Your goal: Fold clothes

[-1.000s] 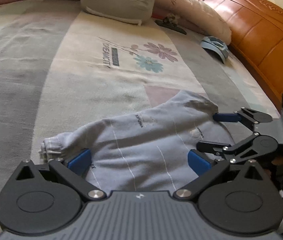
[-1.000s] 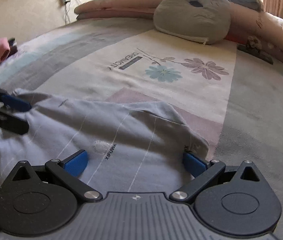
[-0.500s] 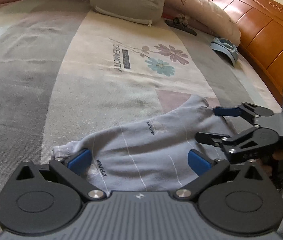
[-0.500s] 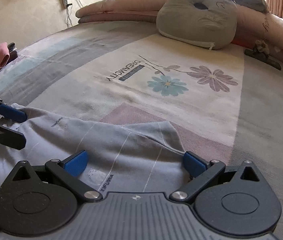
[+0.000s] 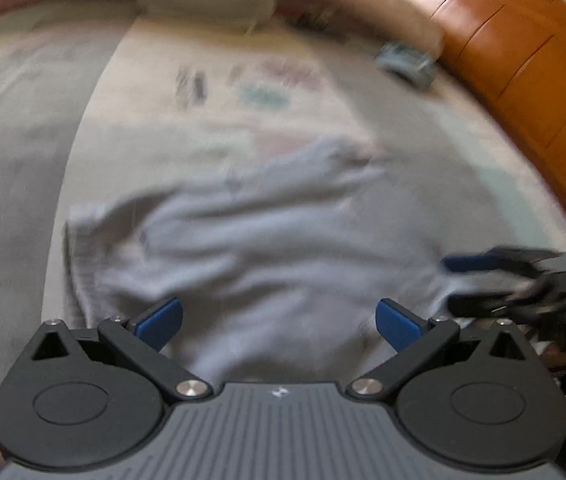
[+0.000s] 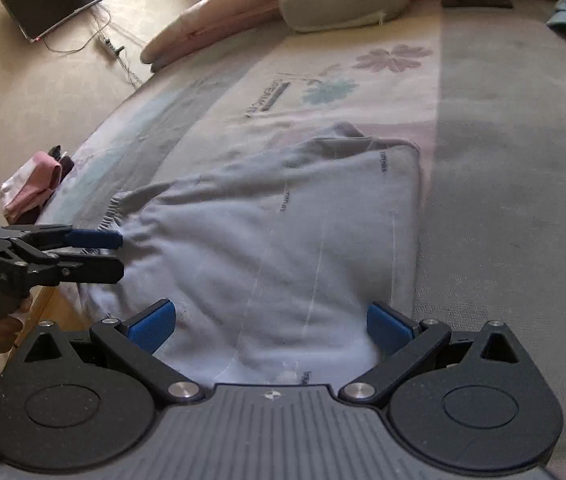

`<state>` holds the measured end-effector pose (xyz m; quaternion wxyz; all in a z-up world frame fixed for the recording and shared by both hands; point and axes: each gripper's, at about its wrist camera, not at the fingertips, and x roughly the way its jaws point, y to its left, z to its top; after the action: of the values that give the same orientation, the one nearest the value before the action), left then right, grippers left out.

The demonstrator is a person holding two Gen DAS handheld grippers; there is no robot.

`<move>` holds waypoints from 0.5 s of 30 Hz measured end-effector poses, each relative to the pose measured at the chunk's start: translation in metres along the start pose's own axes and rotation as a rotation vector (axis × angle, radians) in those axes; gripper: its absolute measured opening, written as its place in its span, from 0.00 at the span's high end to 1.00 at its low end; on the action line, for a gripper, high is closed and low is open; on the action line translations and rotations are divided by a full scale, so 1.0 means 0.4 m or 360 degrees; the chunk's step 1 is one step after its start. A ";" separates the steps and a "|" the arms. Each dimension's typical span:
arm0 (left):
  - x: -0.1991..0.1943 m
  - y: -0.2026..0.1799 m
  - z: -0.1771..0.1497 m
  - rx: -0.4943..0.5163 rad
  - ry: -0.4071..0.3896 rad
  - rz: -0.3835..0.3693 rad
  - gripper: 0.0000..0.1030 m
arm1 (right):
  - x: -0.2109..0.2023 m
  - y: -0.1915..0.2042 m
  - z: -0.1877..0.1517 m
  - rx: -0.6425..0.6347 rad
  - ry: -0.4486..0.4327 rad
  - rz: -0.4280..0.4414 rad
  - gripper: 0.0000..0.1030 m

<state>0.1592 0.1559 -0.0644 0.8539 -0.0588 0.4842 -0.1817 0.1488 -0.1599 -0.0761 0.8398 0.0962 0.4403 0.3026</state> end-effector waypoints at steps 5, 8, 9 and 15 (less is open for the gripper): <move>-0.028 -0.020 0.001 -0.0006 -0.0052 -0.0002 0.01 | 0.000 0.017 -0.009 -0.0044 0.0004 -0.0048 0.00; -0.046 -0.050 0.014 0.0020 -0.0097 -0.0059 0.01 | 0.001 0.011 -0.007 0.0006 -0.0008 -0.0049 0.00; -0.042 -0.060 0.015 0.0027 -0.0089 -0.0074 0.01 | 0.000 0.009 -0.009 0.0019 -0.0015 -0.0046 0.00; -0.005 -0.089 -0.011 -0.0002 0.0019 -0.0100 0.01 | -0.002 0.006 -0.008 0.0039 -0.0019 -0.0042 0.00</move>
<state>0.1454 0.1239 -0.0553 0.8448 -0.0734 0.4872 -0.2085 0.1449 -0.1587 -0.0764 0.8451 0.1025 0.4403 0.2854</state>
